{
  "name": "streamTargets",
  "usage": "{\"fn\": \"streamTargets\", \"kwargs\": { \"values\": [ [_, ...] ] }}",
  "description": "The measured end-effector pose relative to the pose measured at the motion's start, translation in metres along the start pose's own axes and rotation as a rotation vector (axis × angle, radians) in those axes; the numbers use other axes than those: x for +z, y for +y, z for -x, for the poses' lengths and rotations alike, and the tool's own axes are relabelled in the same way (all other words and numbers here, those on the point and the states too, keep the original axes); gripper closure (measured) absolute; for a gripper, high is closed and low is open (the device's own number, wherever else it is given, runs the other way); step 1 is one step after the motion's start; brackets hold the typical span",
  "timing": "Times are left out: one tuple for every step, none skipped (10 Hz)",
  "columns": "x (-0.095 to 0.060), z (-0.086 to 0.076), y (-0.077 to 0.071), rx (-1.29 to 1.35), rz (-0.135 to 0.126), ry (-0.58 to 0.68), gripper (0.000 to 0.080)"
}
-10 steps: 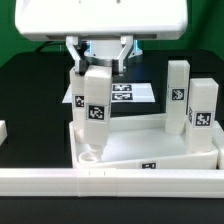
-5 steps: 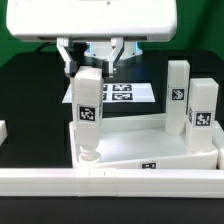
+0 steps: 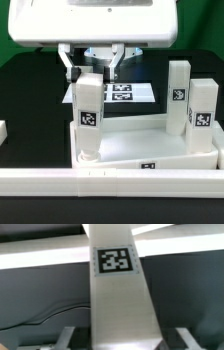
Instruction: Assemble desk
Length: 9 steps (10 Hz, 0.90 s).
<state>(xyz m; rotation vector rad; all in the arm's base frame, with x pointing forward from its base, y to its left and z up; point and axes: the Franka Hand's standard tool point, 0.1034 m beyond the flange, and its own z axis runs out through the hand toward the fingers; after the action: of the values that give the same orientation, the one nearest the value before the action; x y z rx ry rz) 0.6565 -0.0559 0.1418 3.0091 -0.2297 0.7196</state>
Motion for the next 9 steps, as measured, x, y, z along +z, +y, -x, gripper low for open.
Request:
{"fn": "streamTargets", "kwargs": {
  "values": [
    [0.002,0.001,0.000,-0.001,0.002,0.000,0.0509],
    [0.002,0.002,0.000,-0.002,0.005,0.008,0.0509],
    [0.002,0.002,0.000,-0.003,0.007,0.019,0.0509],
    [0.001,0.003,0.001,-0.005,0.012,0.031,0.0509],
    [0.001,0.006,0.003,-0.007,0.018,0.043,0.0509],
    [0.001,0.007,0.005,-0.006,0.026,0.059,0.0509],
    [0.000,0.009,0.007,-0.006,0.030,0.065,0.0509],
    [0.000,0.009,0.009,-0.003,0.032,0.068,0.0509],
    [0.000,0.009,0.010,-0.003,0.034,0.072,0.0509]
  ]
}}
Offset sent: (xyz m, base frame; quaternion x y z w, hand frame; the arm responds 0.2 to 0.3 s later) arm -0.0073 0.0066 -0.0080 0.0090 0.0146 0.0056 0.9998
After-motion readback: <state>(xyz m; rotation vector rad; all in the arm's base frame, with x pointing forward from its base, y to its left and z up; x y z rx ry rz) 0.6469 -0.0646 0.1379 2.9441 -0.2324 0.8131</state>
